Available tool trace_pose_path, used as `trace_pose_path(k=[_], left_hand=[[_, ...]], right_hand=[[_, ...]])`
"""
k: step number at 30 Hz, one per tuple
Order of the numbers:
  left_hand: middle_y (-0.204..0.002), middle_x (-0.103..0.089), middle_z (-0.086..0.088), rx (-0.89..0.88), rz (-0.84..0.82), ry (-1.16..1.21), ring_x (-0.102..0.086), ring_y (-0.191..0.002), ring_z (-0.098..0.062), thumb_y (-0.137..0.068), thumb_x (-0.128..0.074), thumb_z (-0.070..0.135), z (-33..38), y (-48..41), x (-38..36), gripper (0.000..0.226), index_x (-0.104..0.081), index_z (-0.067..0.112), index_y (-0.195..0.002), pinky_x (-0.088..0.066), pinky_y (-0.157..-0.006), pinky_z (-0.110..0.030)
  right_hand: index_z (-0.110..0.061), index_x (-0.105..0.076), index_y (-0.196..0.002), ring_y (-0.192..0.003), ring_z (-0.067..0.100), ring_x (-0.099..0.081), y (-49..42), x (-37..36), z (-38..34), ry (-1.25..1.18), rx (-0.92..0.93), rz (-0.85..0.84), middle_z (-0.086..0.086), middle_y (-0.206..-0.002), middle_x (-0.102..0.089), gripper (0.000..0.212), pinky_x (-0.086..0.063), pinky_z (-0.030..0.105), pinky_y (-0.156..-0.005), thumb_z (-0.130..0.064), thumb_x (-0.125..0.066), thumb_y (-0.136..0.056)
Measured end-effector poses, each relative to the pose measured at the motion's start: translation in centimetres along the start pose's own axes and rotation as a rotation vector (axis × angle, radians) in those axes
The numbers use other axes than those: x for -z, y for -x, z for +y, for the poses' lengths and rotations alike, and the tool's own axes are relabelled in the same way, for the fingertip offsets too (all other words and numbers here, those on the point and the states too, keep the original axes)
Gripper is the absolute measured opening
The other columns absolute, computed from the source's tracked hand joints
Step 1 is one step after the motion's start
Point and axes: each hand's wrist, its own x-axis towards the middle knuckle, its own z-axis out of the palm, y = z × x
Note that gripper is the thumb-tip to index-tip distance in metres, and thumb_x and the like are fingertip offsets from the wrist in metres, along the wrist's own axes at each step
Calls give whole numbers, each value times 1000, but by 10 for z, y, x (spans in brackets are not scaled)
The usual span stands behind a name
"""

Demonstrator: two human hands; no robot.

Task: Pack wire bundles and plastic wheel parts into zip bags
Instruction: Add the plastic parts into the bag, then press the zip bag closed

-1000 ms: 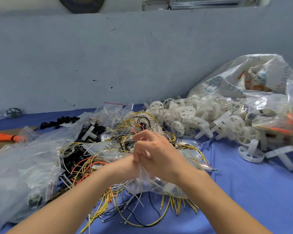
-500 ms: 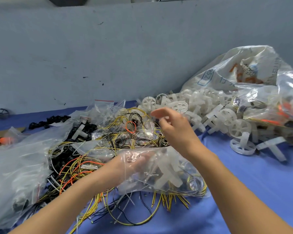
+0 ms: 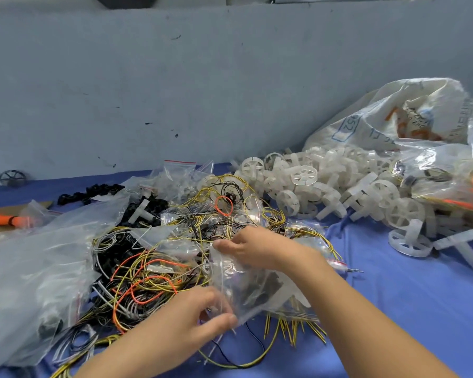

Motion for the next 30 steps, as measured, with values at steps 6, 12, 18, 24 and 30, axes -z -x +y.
trace_pose_path(k=[6,12,18,24,30], left_hand=[[-114,-53,28,4,141,33,-61,-100,-1,-81,-57,63,-4,-2,36,30,-66,34,-86,-47,-82,-16],[-113,-56,33,15,339,-122,-64,-95,2,-79,-54,58,10,12,88,24,-68,39,-83,-50,-85,-20],[-89,-66,28,-197,672,-367,-62,-75,12,-84,-60,44,56,33,145,10,-62,36,-90,-42,-64,2],[-89,-65,23,-214,715,-401,-63,-74,6,-83,-65,38,72,45,150,3,-64,35,-85,-36,-68,5],[-88,-72,8,-207,594,59,-68,-78,-5,-85,-69,48,64,41,144,13,-69,36,-91,-50,-73,-10]], right_hand=[[-25,-69,-66,-52,7,-43,8,19,18,-433,62,137,-12,-55,-53,32,-34,20,-52,-46,-66,-90],[-20,-76,-87,-65,-2,-56,40,55,-7,-853,257,510,-14,-69,-66,11,-44,10,-65,-27,-69,-90],[-27,-78,-83,-70,0,-58,74,76,-44,-1005,444,657,-15,-74,-68,13,-46,13,-69,-38,-72,-78],[-19,-76,-89,-76,15,-53,81,68,-47,-1139,395,557,-5,-79,-63,31,-44,46,-86,-45,-79,-72],[-15,-73,-85,-80,21,-71,76,61,-31,-1410,365,335,4,-78,-65,14,-59,37,-81,-29,-73,-82]])
